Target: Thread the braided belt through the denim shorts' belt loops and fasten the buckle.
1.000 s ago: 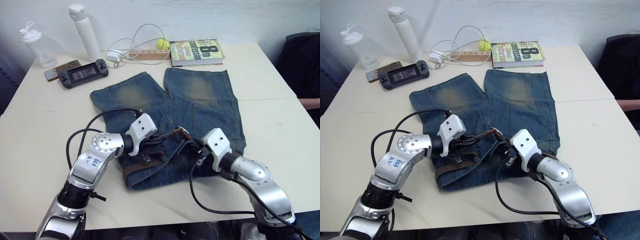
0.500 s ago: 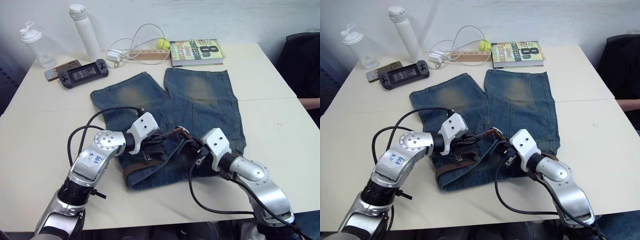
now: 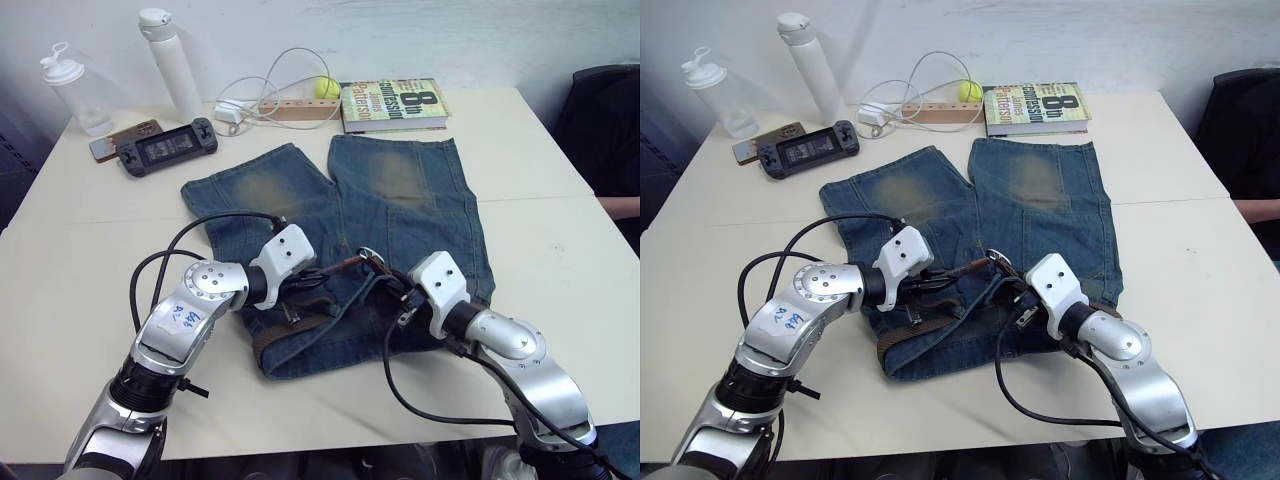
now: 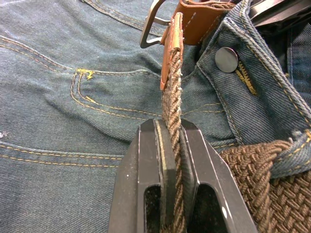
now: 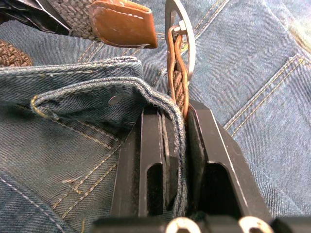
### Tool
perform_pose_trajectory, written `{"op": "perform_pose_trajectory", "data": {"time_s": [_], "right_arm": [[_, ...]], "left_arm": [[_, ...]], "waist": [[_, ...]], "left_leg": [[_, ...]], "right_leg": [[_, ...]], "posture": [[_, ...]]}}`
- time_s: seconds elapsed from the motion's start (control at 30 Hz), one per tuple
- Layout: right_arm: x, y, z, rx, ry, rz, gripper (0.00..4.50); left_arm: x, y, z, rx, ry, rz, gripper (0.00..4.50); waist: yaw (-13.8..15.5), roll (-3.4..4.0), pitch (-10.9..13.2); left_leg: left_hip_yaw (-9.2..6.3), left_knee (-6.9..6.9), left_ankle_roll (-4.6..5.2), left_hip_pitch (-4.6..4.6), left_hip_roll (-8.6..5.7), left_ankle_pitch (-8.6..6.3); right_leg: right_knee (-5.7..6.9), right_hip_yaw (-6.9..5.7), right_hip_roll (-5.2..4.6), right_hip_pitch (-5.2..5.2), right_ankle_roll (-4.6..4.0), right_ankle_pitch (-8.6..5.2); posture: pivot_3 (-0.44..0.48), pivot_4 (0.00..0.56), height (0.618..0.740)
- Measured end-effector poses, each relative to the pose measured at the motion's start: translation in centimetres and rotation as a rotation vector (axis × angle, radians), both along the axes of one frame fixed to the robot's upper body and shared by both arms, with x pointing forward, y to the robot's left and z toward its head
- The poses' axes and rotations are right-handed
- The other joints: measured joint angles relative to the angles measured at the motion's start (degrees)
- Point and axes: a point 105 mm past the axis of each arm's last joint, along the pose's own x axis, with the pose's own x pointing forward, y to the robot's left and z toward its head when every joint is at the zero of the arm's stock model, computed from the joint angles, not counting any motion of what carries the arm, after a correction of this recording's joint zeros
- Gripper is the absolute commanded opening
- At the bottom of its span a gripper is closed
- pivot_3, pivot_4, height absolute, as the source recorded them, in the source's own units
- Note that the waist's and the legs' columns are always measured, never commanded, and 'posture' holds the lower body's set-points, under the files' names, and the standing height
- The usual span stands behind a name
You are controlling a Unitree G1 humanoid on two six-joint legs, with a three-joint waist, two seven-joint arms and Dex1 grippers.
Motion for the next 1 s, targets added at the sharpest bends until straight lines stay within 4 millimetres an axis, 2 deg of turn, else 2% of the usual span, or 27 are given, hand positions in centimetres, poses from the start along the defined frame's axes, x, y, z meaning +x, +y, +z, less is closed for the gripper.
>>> {"op": "perform_pose_trajectory", "data": {"time_s": [0.17,0.3,0.6,0.77,0.87,1.0], "right_arm": [[0.0,0.1,0.3,-0.006,-0.009,0.01,0.07],[0.0,0.2,0.6,-0.008,-0.022,0.016,0.07],[-0.2,0.6,0.9,-0.03,-0.034,0.043,0.07],[-0.2,1.0,1.0,-0.051,-0.034,0.069,0.07],[-0.3,1.2,1.0,-0.086,-0.034,0.102,0.07],[-0.4,1.6,0.5,-0.2,-0.026,0.176,0.07]], "left_arm": [[0.8,-0.2,-0.1,-0.001,-0.03,0.033,0.0],[1.5,-1.2,0.4,-0.014,-0.063,0.039,0.0],[1.3,-3.6,1.3,-0.099,-0.062,0.018,0.0],[1.3,-3.9,1.3,-0.116,-0.06,0.022,0.0],[1.2,-4.1,1.2,-0.116,-0.063,0.017,0.0],[1.0,-4.2,0.2,-0.025,-0.111,-0.04,0.0]], "waist": [[0.0,0.0,0.0],[0.0,-0.01,0.0],[0.0,-0.01,0.0],[0.0,-0.01,0.0],[0.0,-0.01,0.0],[0.0,-0.02,0.0]], "left_leg": [[0.01,0.02,0.0,-0.02,0.0,0.0],[0.02,0.04,0.0,-0.02,0.0,0.0],[0.04,0.04,0.0,-0.01,0.0,0.0],[0.04,0.04,0.0,-0.01,0.0,0.0],[0.05,0.04,0.0,-0.01,0.0,0.0],[0.07,0.04,0.0,0.0,0.0,0.0]], "right_leg": [[0.0,0.0,0.0,0.0,0.01,0.0],[0.0,0.0,0.0,0.0,0.03,0.01],[0.0,0.01,0.0,0.0,0.03,0.02],[0.01,0.01,0.0,0.0,0.03,0.02],[0.0,0.02,0.0,0.0,0.03,0.02],[-0.01,0.02,0.0,0.0,0.03,0.02]], "posture": [[0.0,0.15,0.74],[0.0,0.15,0.74],[0.0,0.15,0.74],[0.0,0.15,0.74],[0.0,0.15,0.74],[0.0,0.15,0.74]]}}
